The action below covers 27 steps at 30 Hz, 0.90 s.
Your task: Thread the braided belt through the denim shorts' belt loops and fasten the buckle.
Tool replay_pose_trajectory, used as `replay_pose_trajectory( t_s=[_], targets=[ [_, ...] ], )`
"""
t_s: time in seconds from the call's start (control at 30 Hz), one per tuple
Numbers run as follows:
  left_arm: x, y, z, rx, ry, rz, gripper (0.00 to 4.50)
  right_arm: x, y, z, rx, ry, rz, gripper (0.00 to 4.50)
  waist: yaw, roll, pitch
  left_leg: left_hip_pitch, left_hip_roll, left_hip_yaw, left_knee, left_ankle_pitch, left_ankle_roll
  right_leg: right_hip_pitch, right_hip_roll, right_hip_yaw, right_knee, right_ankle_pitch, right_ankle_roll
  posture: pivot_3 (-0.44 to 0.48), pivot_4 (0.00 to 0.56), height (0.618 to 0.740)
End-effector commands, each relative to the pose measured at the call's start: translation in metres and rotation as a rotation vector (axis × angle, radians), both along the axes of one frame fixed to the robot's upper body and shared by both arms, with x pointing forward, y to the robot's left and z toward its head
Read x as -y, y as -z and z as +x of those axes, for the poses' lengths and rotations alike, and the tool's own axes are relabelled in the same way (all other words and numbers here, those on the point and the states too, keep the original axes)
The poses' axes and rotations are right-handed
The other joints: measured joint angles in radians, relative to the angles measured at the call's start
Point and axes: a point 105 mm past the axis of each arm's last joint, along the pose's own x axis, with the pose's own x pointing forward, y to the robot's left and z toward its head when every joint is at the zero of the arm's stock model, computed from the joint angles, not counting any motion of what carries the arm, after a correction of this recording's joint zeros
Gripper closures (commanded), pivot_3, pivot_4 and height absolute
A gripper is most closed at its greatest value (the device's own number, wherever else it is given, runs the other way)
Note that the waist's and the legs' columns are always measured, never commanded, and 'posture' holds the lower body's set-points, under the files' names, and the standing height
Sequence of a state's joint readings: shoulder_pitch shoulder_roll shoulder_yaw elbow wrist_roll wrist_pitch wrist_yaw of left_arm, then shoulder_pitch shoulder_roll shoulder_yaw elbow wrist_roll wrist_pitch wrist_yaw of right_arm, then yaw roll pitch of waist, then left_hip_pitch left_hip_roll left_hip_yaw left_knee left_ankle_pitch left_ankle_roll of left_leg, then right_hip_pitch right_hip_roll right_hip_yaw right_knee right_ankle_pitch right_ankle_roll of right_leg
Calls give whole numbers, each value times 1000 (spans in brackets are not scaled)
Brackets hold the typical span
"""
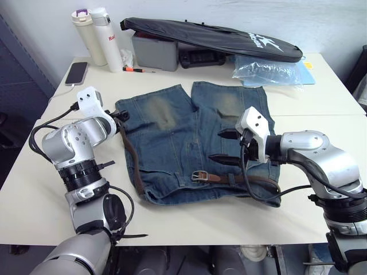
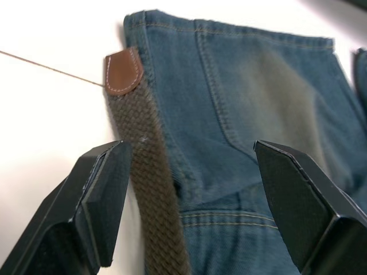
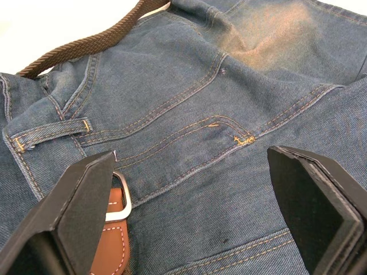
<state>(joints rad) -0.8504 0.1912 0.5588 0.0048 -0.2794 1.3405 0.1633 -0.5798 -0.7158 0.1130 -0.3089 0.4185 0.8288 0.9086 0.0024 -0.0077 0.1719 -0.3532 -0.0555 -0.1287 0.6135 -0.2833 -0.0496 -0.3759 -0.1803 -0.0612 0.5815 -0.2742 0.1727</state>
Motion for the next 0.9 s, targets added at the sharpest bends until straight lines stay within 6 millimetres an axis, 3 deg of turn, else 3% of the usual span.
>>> replay_pose_trajectory(
  t_s=[0.03, 0.13, 0.23, 0.37, 0.47, 0.67, 0.73, 0.87, 0.9],
  targets=[
    [2, 13, -8, -40, -9, 43, 748, -7, -13, 1, 53, -27, 2, 0, -1, 0, 0, 0, 0, 0, 0, 0, 0, 0, 0, 0, 0, 0, 0, 0, 150, 740],
    [-5, 25, -12, -70, -38, 76, 748, -9, -14, 3, 58, -30, 2, 0, -2, -1, 1, 0, 1, 1, 0, 0, 0, -1, 1, 1, 0, 0, 0, 0, 150, 740],
    [-18, 26, -12, -53, -78, 133, 748, -8, -11, 1, 43, -38, -24, 0, 0, -1, 1, 0, 2, 1, 0, 0, 0, -1, 2, 1, 0, 1, -1, 0, 150, 740],
    [-22, 27, -10, -39, -89, 158, 748, -6, -11, 0, 36, -35, -27, 0, 3, -1, 1, 0, 2, 1, 0, 0, 0, -1, 2, 1, -2, 1, -1, 0, 150, 740],
    [-24, 24, -8, -14, -114, 156, 1637, -5, -12, 1, 37, -27, -33, 0, 10, -1, 1, 0, 2, 1, 0, -1, 0, -1, 3, 1, -2, 1, -1, 0, 150, 740],
    [-37, 19, -7, 17, -186, 153, 4447, -1, -13, 0, 35, -15, -37, 0, 19, -1, 1, 0, 3, 2, 0, -1, 0, -1, 4, 2, -5, 2, -2, 0, 150, 740],
    [-41, 16, -7, 35, -211, 154, 4447, 0, -13, 0, 34, -11, -38, 0, 20, -1, 1, -1, 4, 2, 0, -1, 0, -1, 5, 2, -6, 3, -2, 0, 150, 740],
    [-43, -22, -4, 239, -232, 254, 4447, 5, -15, 2, 34, 2, -41, 0, 22, -1, 1, -1, 5, 2, 0, -1, 0, -1, 6, 2, -6, 3, -2, 0, 150, 740],
    [-30, -39, -2, 343, -166, 292, 4447, 5, -16, 2, 35, 4, -41, 0, 22, -1, 1, -1, 5, 2, 0, -1, -1, -1, 6, 2, -7, 3, -2, 0, 150, 740]
  ],
)
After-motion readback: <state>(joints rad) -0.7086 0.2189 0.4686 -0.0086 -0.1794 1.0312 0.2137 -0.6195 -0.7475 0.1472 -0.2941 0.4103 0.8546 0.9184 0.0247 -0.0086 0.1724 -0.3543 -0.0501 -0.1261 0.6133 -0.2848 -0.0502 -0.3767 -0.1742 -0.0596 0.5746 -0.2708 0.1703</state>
